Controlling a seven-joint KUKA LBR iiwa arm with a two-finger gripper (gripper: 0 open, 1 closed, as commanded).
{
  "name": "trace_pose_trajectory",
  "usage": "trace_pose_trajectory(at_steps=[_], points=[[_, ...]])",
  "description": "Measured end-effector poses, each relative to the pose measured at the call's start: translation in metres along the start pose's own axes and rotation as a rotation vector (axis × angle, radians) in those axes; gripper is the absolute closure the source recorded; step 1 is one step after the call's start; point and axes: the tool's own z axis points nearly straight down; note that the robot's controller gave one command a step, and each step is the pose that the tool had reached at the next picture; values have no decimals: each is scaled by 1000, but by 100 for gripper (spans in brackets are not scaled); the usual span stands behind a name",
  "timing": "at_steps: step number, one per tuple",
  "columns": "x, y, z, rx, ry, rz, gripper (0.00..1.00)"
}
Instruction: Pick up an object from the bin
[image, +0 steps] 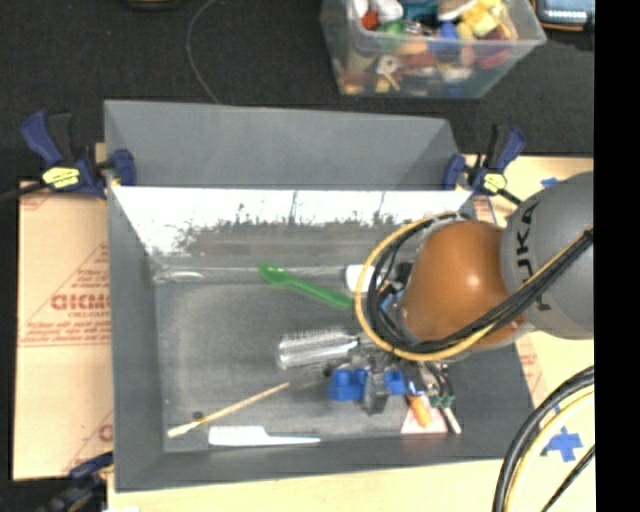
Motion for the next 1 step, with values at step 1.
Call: trace_pose_trajectory(at_steps=[1], points=[[0,0,-22,0,3,1,100]])
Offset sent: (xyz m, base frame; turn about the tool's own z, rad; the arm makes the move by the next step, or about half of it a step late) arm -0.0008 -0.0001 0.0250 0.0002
